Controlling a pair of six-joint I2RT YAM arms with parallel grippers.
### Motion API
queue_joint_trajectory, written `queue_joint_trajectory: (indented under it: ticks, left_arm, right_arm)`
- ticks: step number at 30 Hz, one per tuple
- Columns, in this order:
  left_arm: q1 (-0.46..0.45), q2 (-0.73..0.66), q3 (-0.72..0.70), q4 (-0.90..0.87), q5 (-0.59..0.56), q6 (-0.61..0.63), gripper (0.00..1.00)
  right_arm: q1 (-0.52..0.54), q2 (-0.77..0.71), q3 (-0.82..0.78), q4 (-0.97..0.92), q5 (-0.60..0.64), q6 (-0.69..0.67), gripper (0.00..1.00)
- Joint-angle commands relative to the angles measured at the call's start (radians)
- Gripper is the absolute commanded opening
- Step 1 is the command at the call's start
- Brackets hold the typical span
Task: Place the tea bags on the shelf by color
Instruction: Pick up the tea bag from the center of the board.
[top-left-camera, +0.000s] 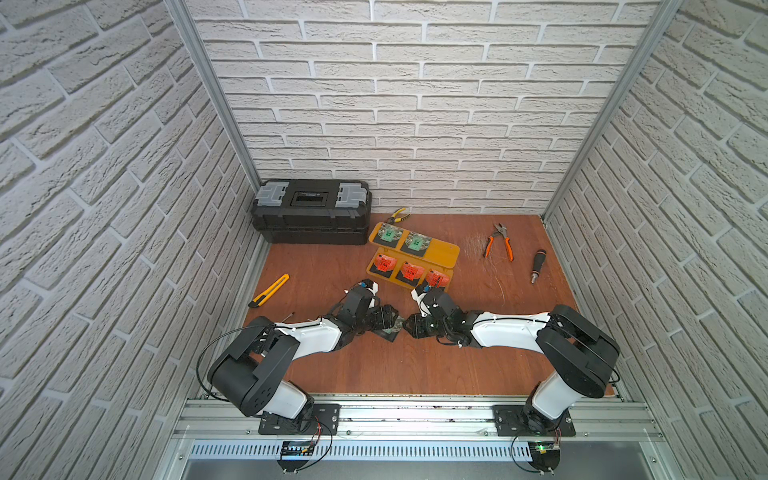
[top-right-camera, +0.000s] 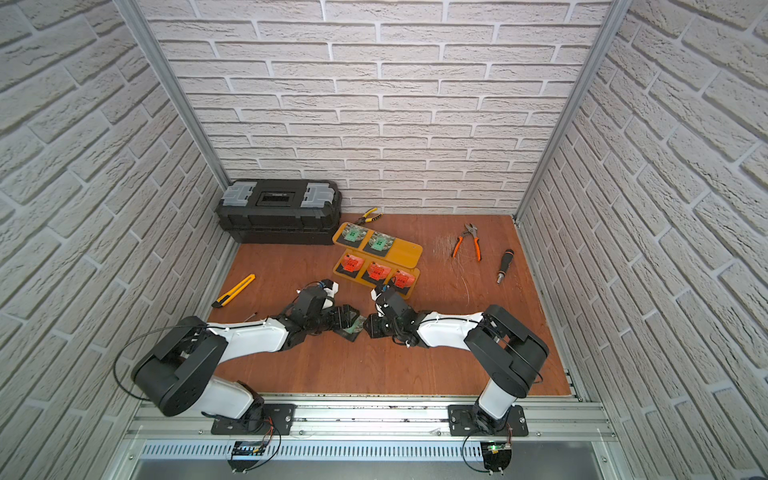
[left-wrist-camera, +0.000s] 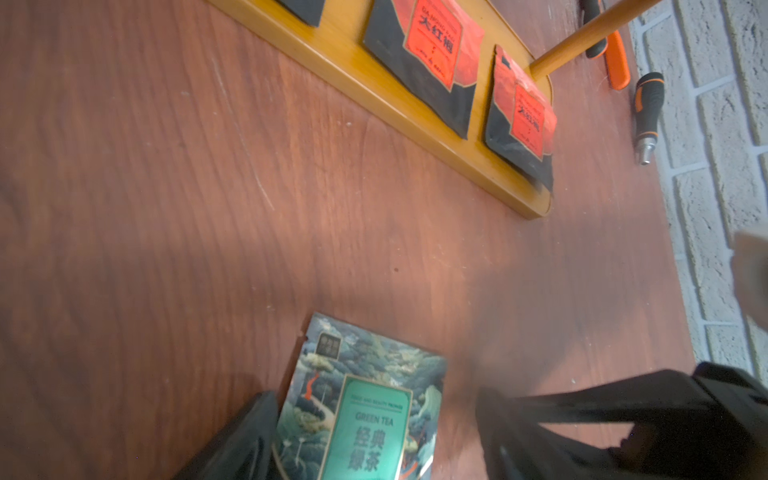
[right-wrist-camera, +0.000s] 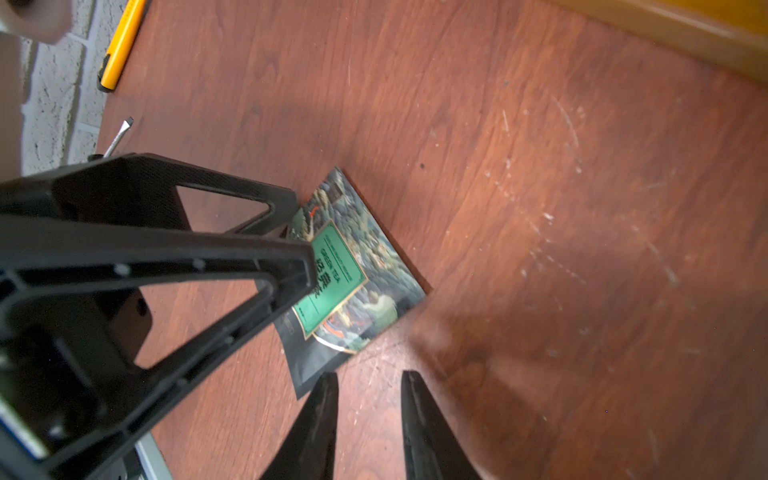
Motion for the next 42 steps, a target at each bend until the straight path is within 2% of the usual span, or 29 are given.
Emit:
queue_joint_trajectory:
  ticks: [1, 12, 32, 42]
  left_arm:
    - [-0.008, 0.019, 0.013, 0.02, 0.021, -0.004, 0.8]
    - [0.023, -0.139, -0.036, -0.088, -0.1, -0.032, 0.82]
    - [0.045, -0.402, -0.167, -0.224, -0.113, -0.046, 0.83]
    - [0.045, -0.433, -0.244, -0.157, -0.081, -0.112, 0.83]
  right_arm:
    - [-0.005, 0.01, 0.021, 0.025, -0.016, 0.002, 0.29]
    - [-0.008, 0.061, 0.069, 0.021, -0.044, 0.0, 0.26]
    - [-0.012, 0.164, 0.144, 0.022, -0.06, 0.021, 0.23]
    - [-0.013, 0.18, 0.126, 0.02, -0.047, 0.056, 0.24]
